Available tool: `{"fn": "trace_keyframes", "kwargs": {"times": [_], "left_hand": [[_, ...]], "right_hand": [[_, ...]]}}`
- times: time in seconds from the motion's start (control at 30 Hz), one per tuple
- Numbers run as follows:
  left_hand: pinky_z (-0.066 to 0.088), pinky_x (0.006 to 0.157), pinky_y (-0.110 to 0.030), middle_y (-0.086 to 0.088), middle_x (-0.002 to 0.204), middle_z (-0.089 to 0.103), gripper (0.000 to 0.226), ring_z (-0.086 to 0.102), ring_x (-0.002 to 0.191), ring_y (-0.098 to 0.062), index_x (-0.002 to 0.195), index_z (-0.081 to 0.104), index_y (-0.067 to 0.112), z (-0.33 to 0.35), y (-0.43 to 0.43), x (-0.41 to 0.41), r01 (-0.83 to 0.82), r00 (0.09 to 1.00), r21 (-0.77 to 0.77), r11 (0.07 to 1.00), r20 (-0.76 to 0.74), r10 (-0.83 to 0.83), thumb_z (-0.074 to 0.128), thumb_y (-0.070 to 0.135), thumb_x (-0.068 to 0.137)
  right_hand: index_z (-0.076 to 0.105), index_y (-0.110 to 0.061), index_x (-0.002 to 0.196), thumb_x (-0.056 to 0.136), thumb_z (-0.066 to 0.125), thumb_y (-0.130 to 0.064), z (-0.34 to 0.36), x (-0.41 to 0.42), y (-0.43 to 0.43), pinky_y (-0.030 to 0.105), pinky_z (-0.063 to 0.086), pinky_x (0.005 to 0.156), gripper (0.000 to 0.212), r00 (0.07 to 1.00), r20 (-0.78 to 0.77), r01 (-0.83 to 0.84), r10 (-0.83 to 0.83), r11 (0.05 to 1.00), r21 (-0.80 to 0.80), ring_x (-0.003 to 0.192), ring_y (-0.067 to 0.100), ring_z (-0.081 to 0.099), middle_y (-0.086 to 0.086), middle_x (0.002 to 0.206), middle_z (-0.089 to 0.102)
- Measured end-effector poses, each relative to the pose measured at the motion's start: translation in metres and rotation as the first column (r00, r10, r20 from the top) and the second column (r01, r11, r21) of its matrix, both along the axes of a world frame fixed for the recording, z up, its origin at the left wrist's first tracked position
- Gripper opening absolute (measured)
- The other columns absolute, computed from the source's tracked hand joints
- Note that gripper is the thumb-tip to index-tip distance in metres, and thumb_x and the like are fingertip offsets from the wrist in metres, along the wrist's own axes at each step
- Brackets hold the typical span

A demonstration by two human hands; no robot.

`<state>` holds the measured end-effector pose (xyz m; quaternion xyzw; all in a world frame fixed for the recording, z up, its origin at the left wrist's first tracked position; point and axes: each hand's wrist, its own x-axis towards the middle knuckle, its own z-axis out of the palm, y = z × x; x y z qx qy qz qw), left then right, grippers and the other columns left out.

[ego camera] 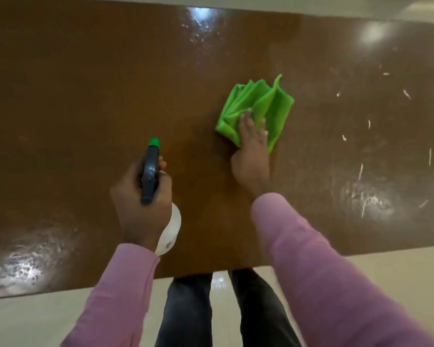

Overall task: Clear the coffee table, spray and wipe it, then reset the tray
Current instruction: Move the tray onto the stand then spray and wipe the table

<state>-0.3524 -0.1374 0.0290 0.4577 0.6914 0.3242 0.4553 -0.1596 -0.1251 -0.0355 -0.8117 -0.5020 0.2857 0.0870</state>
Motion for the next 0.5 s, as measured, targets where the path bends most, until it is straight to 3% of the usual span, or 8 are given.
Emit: {"fn": "trace_keyframes", "kwargs": {"times": [0.07,0.13,0.23,0.3,0.4,0.5], "left_hand": [[0.054,0.065,-0.041,-0.005,0.084,0.068,0.017,0.062,0.07,-0.024,0.099,0.067,0.006,0.001,-0.002,0.009,-0.023,0.999,-0.025,0.999,0.034,0.023,0.06,0.014,0.085],[0.051,0.059,-0.044,-0.013,0.075,0.064,0.015,0.059,0.062,-0.029,0.094,0.067,0.005,0.003,-0.004,0.014,0.025,1.0,-0.015,1.0,-0.004,-0.025,0.059,0.013,0.084],[0.051,0.055,-0.041,-0.011,0.076,0.065,0.011,0.057,0.059,-0.026,0.095,0.067,0.006,0.01,-0.006,0.014,0.109,0.993,-0.021,0.994,-0.037,-0.11,0.06,0.009,0.087],[0.051,0.053,-0.031,-0.002,0.085,0.068,0.013,0.058,0.059,-0.013,0.098,0.067,0.011,0.013,-0.012,0.013,0.1,0.995,-0.066,0.993,-0.01,-0.101,0.06,0.004,0.09],[0.051,0.056,-0.024,-0.001,0.093,0.069,0.015,0.059,0.065,-0.013,0.104,0.066,0.013,0.012,-0.026,0.007,0.115,0.993,-0.107,0.988,-0.011,-0.117,0.061,0.007,0.092],[0.051,0.055,-0.021,-0.002,0.096,0.069,0.021,0.058,0.067,-0.017,0.112,0.065,0.009,0.007,-0.044,0.004,0.118,0.991,-0.136,0.984,-0.045,-0.125,0.063,0.012,0.091]], "right_hand": [[0.019,-0.015,0.151,0.079,0.034,0.006,0.006,-0.052,-0.033,0.046,-0.002,0.12,0.077,0.989,-0.069,-0.129,0.13,0.991,0.024,0.146,0.033,-0.006,0.0,0.16,0.009],[0.018,-0.018,0.151,0.087,0.03,-0.004,0.011,-0.086,-0.077,0.047,0.002,0.12,0.067,0.928,-0.15,-0.337,0.34,0.94,0.044,0.147,0.028,-0.007,-0.002,0.16,0.012],[0.025,-0.02,0.15,0.087,0.046,0.002,-0.001,-0.059,-0.127,0.044,0.003,0.119,0.07,0.859,-0.121,-0.491,0.497,0.867,0.078,0.145,0.02,-0.003,-0.004,0.157,0.023],[0.032,-0.018,0.147,0.075,0.052,0.009,-0.008,-0.021,-0.15,0.046,0.009,0.117,0.079,0.906,-0.043,-0.417,0.422,0.904,0.093,0.144,0.022,0.008,-0.002,0.154,0.032],[0.031,-0.016,0.148,0.071,0.051,0.01,-0.006,0.036,-0.175,0.051,0.018,0.117,0.084,0.995,0.031,-0.091,0.09,0.996,0.024,0.145,0.03,0.01,-0.002,0.156,0.025],[0.024,-0.017,0.15,0.074,0.047,0.011,-0.002,0.04,-0.179,0.046,0.007,0.12,0.084,0.985,0.033,0.169,-0.169,0.986,-0.01,0.146,0.03,0.0,-0.004,0.159,0.014]]}}
